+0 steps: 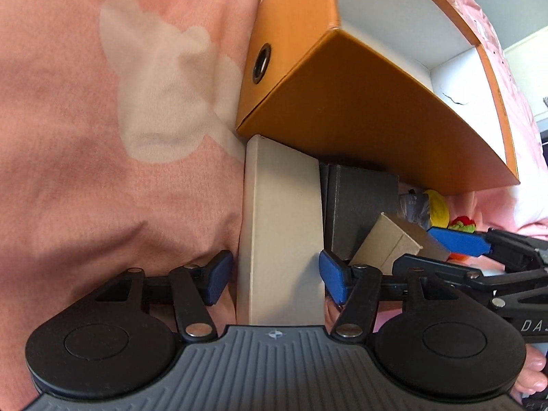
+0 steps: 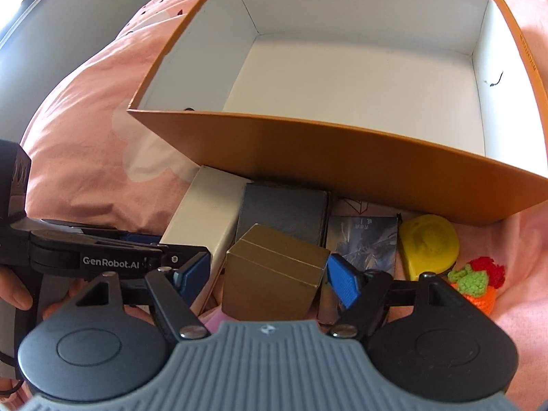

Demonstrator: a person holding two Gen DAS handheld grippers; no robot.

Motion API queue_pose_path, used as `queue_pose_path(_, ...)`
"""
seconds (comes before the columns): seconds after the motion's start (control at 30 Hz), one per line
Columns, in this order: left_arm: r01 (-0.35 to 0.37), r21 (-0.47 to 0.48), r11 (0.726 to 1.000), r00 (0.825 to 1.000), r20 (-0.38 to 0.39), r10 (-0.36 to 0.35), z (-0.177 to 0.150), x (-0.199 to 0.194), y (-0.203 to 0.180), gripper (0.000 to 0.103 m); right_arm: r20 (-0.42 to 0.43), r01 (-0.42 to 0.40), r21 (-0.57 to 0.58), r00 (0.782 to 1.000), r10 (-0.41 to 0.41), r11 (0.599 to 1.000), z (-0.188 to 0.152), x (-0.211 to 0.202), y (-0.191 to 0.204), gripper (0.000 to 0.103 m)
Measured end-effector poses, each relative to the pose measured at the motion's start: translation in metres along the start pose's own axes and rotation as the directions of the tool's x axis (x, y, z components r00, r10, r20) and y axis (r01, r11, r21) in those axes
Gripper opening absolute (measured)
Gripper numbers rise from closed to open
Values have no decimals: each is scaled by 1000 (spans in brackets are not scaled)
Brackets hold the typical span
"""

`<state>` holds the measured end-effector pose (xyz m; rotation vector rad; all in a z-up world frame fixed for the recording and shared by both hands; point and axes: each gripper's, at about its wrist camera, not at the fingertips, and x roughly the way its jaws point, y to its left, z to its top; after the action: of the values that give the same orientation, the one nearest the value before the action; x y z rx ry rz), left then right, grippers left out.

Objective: Organize objects
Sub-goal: 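Grasp the cream box with the left tool while the right tool grasps the brown cube, then lower the cream box into the orange box and open the left tool while the right tool carries the cube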

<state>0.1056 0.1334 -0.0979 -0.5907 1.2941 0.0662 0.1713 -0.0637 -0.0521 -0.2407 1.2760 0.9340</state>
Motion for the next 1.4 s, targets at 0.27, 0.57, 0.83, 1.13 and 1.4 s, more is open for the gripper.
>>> queue_pose_path(0.27, 40, -41, 998, 999, -28, -41, 8, 8, 3, 63, -65, -31, 62, 997, 35, 998, 6, 17, -9, 74)
queue_pose_path(0.57, -8, -13, 1000, 999, 36, 9, 3, -11, -2, 43, -77, -36, 80, 996, 43, 996, 5, 20, -15, 71)
queue_pose_path(0.83, -20, 26, 999, 992, 127, 16, -12, -30, -12, 33, -64, -39, 56, 997, 43, 998, 2, 19, -12, 70)
queue_pose_path(1.13, -83, 77, 994, 961, 270, 60, -30, -63, -39, 32, 27, -54, 11, 998, 54, 998, 5, -16, -12, 70)
queue_pose_path(1.4, -15, 139, 990, 938, 345, -35, -34, -102, -63, 31, 137, -90, -30, 986, 93, 996, 14, -59, -7, 70)
